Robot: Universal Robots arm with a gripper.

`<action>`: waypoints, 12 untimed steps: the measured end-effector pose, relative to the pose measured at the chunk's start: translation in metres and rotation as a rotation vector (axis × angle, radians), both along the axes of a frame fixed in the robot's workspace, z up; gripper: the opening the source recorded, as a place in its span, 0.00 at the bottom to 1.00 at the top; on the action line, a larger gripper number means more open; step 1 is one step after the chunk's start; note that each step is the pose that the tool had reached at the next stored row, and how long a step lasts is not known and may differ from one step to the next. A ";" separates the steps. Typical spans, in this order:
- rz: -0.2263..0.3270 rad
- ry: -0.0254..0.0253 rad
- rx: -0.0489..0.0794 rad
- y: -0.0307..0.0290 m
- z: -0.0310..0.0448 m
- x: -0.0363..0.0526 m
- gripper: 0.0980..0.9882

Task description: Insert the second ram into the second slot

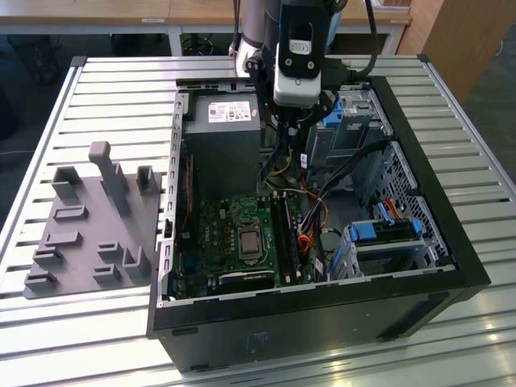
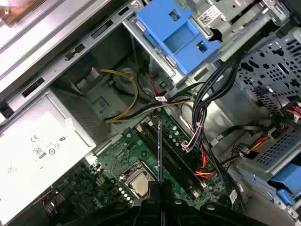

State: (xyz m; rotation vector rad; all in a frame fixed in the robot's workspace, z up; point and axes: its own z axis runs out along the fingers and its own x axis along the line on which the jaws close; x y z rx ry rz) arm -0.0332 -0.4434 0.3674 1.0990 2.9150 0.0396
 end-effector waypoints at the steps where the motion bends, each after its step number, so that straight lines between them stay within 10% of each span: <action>1: 0.017 0.0000 0.000 0.0000 0.0000 -0.0001 0.04; 12: 0.077 0.0000 0.000 0.0000 -0.0001 -0.0002 0.04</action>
